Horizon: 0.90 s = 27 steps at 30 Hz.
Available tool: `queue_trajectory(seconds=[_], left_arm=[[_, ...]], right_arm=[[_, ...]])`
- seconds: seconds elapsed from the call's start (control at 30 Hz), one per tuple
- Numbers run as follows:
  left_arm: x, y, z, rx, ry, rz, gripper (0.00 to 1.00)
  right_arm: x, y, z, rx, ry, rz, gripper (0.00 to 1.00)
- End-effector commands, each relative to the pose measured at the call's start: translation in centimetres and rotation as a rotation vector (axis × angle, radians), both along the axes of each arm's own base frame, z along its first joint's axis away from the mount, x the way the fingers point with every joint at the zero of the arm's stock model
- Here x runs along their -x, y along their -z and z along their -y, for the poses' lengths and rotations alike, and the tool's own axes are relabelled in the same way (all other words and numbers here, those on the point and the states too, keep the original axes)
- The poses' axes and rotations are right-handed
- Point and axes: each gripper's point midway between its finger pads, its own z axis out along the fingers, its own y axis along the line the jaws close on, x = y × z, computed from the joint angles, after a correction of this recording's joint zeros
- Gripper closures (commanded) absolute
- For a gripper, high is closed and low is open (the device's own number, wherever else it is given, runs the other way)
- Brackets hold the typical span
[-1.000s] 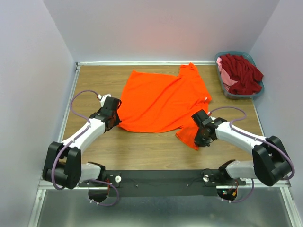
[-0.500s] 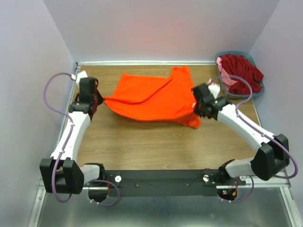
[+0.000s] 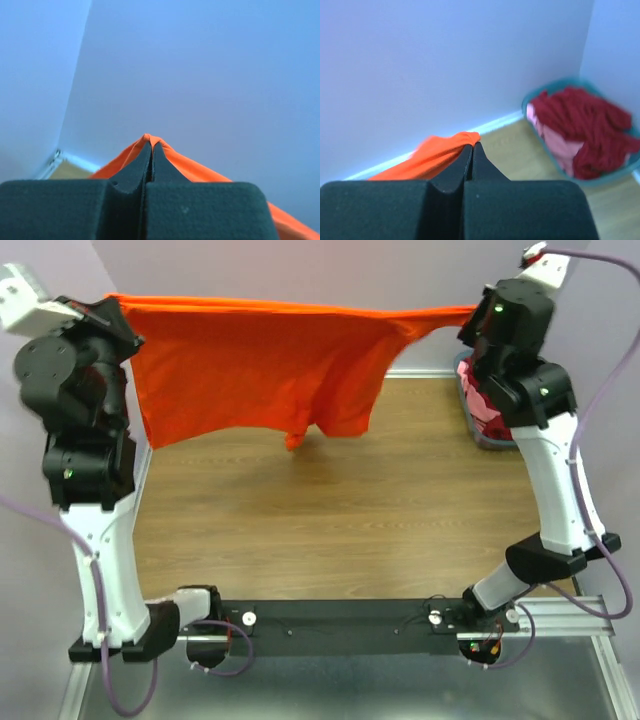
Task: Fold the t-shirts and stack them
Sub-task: Flatten the tshirt out
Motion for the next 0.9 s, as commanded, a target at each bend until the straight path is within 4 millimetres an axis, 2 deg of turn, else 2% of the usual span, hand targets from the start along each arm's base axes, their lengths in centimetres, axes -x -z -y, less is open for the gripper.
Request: queue_trajectory(seconds=[0.0,0.03,0.07,0.13,0.17,0.2,0.23,0.27,0.33,0.37,0.5,0.57,0.63,0.73,0.77,0.8,0.83,0.87], left_arm=[[4.8,-3.5,-2.1,-0.043,-0.115,0.108,1.00],[5.6,-3.7,-2.1,-0.049,-0.118,0.118,1.00],[7.0,-3.8,-2.0,-0.062,-0.120,0.132,1.00],[8.5,-3.9,-1.8,-0.067,-0.112,0.156,1.00],[10.1,-4.0,-1.7,-0.069,-0.109,0.179,1.00],[10.9,-4.1,-1.7,-0.083,-0.109,0.184,1.00],[11.7,-4.1,-1.2,-0.082,-0.092,0.192,1.00],[13.0,-4.2,-1.2,-0.098,-0.090,0.202,1.00],[14.1,-4.1,-0.8,-0.094,-0.066,0.210,1.00],[15.2,-4.1,-0.8,-0.095,-0.060,0.222,1.00],[16.5,-4.1,-0.3,-0.109,-0.021,0.235,1.00],[16.1,-4.0,0.0,-0.122,-0.007,0.221,1.00],[15.1,-3.5,0.0,-0.133,-0.015,0.194,1.00],[10.8,-0.4,0.4,-0.175,-0.034,0.073,1.00],[7.9,2.1,1.0,-0.193,-0.027,-0.013,1.00],[6.4,3.5,1.4,-0.196,-0.018,-0.056,1.00],[4.8,5.2,1.8,-0.200,-0.009,-0.101,1.00],[1.9,9.2,2.5,-0.217,0.006,-0.199,1.00]], right_arm=[[3.3,-6.1,3.9,0.126,0.081,0.109,0.99],[5.1,-7.6,4.6,0.138,0.072,0.146,0.99],[5.8,-8.1,4.8,0.137,0.063,0.163,0.99],[6.9,-8.2,4.9,0.158,0.031,0.182,0.99],[9.5,-9.7,6.1,0.149,0.036,0.231,0.99],[10.3,-9.9,6.4,0.152,0.030,0.247,1.00],[10.7,-9.3,6.5,0.183,0.018,0.235,0.99],[13.1,-10.3,7.7,0.182,0.025,0.274,0.99],[14.7,-10.4,8.3,0.225,0.010,0.283,0.99],[16.4,-11.1,8.9,0.223,0.008,0.315,0.99],[18.9,-12.7,9.9,0.282,-0.005,0.361,0.99],[19.3,-13.2,10.2,0.322,-0.001,0.364,0.99],[18.7,-13.0,10.1,0.353,0.005,0.343,0.99],[16.2,-10.8,9.5,0.429,0.013,0.249,0.99],[14.7,-9.6,8.8,0.452,0.003,0.207,1.00],[12.9,-7.2,8.0,0.478,-0.014,0.141,0.99],[11.7,-5.6,7.5,0.492,-0.022,0.098,0.99],[10.1,-3.6,6.9,0.509,-0.029,0.043,0.99]])
